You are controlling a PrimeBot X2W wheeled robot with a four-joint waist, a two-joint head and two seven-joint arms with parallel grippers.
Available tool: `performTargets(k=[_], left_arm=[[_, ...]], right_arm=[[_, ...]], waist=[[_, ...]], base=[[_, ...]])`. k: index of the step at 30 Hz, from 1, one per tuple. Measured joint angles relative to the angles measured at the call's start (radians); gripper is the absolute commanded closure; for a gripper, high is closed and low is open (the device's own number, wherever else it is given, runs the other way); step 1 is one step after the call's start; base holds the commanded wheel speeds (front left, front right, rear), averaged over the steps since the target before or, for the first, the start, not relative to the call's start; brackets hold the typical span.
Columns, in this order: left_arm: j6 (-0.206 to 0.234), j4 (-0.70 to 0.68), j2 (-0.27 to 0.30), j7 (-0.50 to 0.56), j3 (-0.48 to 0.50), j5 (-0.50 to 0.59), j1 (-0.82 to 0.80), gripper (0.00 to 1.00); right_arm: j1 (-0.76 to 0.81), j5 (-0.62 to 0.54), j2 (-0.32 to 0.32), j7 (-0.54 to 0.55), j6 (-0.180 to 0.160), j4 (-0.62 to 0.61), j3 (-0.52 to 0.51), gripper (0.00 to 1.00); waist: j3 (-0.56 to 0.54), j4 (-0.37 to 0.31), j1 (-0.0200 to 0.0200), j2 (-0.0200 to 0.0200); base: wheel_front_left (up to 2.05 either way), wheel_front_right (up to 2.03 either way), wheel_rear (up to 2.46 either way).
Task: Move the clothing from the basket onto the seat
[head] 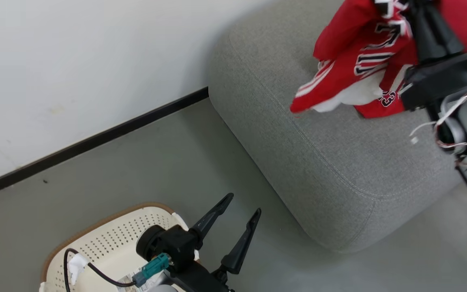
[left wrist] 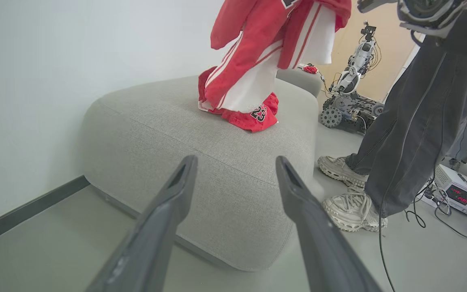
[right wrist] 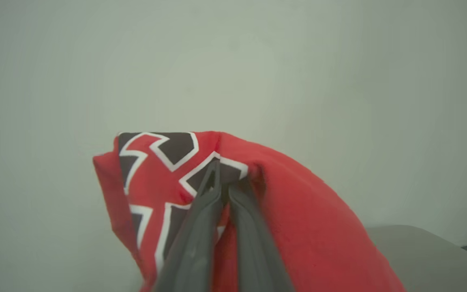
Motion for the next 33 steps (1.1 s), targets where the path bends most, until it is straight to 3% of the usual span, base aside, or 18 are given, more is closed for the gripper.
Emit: performTargets(k=[18, 33], left_arm=[[0.000, -0.037, 0.085, 0.000, -0.011, 0.008, -0.008, 0.00], [-0.002, -0.054, 0.132, 0.000, -0.034, 0.021, -0.030, 0.00]], right_arm=[[-0.031, -0.024, -0.187, 0.000, -0.043, -0.057, -0.201, 1.00], [-0.035, -0.010, -0.308, 0.015, -0.052, -0.013, -0.368, 1.00]], waist=[[0.135, 0.012, 0.0001, 0.0000], [0.234, 0.021, 0.0001, 0.0000]], base=[[0.00, 0.00, 0.00], [0.00, 0.00, 0.00]])
